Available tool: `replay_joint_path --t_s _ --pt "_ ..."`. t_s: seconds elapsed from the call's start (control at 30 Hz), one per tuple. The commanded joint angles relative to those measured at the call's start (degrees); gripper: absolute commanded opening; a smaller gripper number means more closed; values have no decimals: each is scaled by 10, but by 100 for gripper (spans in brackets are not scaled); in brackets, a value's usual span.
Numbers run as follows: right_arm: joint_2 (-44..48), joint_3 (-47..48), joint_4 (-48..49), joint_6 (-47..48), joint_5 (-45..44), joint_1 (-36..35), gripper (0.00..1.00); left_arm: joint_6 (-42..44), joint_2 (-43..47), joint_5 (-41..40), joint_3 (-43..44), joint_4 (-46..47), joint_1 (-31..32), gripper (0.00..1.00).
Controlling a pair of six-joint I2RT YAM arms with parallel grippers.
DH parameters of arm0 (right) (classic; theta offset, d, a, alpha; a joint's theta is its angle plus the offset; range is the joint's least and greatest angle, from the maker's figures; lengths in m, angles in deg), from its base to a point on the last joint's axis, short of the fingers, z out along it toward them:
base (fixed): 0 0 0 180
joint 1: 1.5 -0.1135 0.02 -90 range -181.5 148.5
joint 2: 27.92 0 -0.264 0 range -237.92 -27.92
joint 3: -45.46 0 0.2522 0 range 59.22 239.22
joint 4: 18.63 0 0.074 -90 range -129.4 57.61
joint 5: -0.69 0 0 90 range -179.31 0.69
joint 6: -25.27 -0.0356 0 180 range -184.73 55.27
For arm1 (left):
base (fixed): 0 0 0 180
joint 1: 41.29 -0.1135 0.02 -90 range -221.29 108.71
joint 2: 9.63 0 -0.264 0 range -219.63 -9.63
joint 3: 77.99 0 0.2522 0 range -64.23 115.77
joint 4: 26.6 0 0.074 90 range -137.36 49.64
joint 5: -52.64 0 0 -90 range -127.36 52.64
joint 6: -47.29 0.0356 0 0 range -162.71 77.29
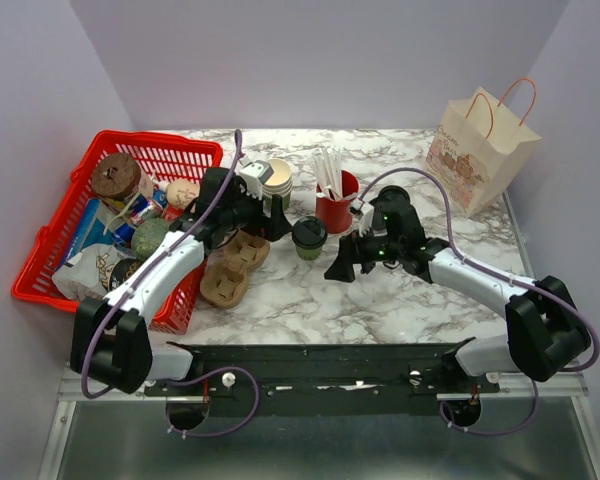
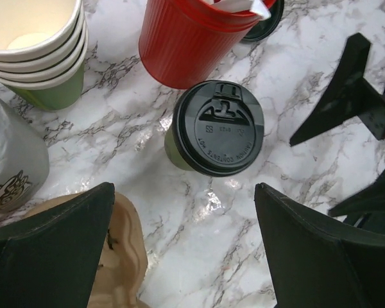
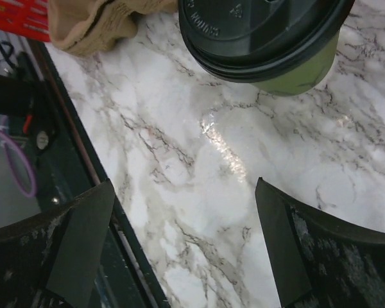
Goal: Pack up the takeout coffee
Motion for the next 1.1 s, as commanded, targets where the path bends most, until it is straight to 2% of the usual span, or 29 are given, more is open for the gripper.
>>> replay_joint_path --t_s 0.0,0.1,0.23,0.43,0.73,1.07 --pt "17 -44 103 -151 48 27 100 -3 -64 -43 41 41 22 96" --pt "11 -86 184 -258 51 48 100 -29 -104 -44 61 50 25 96" --pt "7 -123 299 -331 47 54 100 -82 -138 -11 62 79 22 95" --pt "-24 -119 323 -387 26 54 100 -138 -171 30 44 125 23 95" --pt "-111 -47 311 -422 1 54 100 -176 -210 9 49 136 18 94" --pt "-166 9 268 -437 -32 52 100 -212 -235 16 30 155 11 91"
